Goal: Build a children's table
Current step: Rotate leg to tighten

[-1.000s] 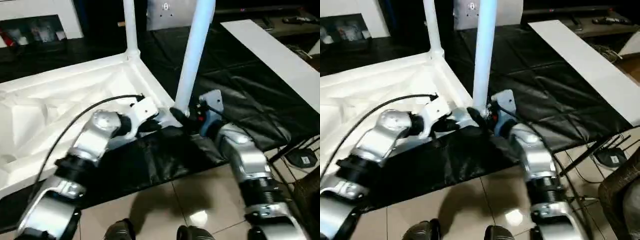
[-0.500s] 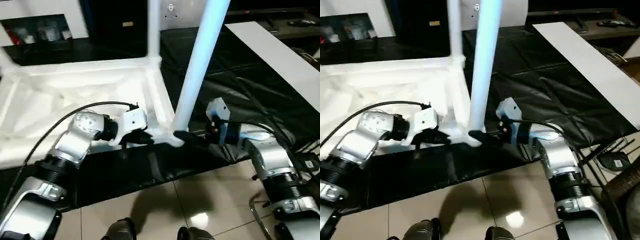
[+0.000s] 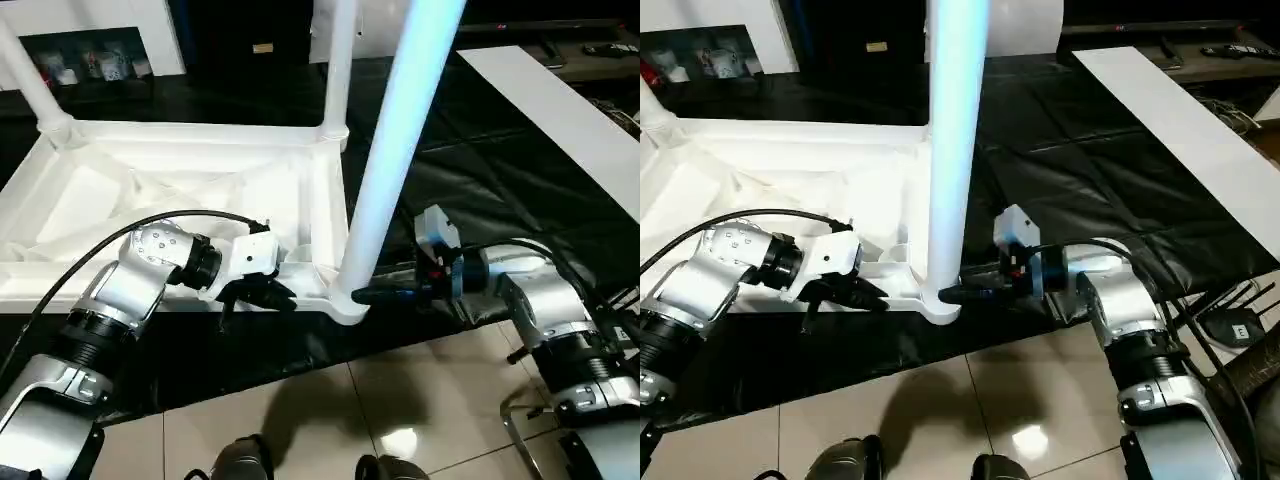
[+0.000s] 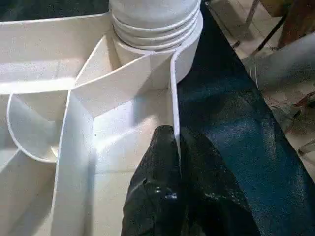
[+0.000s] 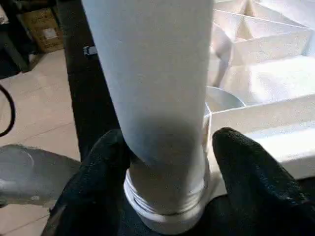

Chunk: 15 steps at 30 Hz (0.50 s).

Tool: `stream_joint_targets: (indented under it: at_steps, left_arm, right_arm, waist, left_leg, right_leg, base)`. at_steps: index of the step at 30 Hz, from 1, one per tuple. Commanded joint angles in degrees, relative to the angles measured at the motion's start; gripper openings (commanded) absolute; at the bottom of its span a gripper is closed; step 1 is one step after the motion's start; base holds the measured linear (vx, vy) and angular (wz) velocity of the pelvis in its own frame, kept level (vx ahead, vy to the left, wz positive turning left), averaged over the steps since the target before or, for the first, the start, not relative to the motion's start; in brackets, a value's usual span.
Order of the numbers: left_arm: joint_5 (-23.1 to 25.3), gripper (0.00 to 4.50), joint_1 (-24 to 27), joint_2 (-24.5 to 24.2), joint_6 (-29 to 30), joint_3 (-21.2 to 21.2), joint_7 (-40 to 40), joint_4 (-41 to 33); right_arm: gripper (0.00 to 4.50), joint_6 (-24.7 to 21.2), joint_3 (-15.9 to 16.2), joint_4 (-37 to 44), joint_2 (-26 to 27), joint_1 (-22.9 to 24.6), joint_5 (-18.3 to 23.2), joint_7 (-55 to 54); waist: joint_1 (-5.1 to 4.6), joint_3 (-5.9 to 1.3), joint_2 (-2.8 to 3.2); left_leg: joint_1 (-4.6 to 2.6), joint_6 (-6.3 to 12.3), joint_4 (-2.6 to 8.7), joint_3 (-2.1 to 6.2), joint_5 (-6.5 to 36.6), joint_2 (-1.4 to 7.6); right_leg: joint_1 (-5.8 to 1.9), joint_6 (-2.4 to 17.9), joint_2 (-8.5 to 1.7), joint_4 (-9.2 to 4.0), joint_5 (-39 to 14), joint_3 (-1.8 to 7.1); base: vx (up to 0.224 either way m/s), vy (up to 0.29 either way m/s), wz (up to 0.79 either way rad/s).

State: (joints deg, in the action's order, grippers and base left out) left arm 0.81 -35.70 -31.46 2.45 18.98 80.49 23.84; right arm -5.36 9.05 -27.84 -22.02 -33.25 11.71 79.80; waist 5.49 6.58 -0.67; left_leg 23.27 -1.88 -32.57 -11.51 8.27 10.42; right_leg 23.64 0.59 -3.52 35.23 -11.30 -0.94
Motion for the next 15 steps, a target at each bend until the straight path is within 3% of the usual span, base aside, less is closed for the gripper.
stream_joint_targets:
  at_steps: [1,8,15]
  left_arm:
    - [-0.8,0.00,-0.3,0.0,-1.7,1.6,2.4,-2.6]
    - [-0.6,0.00,-0.4,0.0,-2.1,1.9,2.8,-2.4]
    - [-0.5,0.00,-0.3,0.1,-1.9,1.9,2.6,-2.2]
  right_arm:
    - [2.54,1.1,0.2,-0.3,0.0,-0.6,0.8,0.7]
    - [1.98,1.9,0.6,-0.9,0.6,-1.2,1.0,2.0]
    - [1.91,0.8,0.8,0.7,0.3,0.0,1.7,2.8]
  waist:
    - [-0.24,-4.30,0.10]
    - [-0.25,-4.26,0.12]
    - [-0.25,-4.26,0.22]
  left_leg:
    - [-2.21,4.22,3.01,0.94,9.4,3.05]
    - [-2.19,4.37,3.02,0.95,9.2,3.03]
    - [-2.21,4.40,3.01,0.95,9.1,3.03]
  right_leg:
    - [-2.32,16.0,-4.07,-3.24,-3.1,1.73]
    - [-2.30,16.0,-4.03,-3.21,-3.0,1.72]
    - [-2.29,16.1,-4.02,-3.22,-2.8,1.72]
  base:
    - [0.000,0.000,0.00]
    - [0.000,0.000,0.00]
    - [0.000,0.000,0.00]
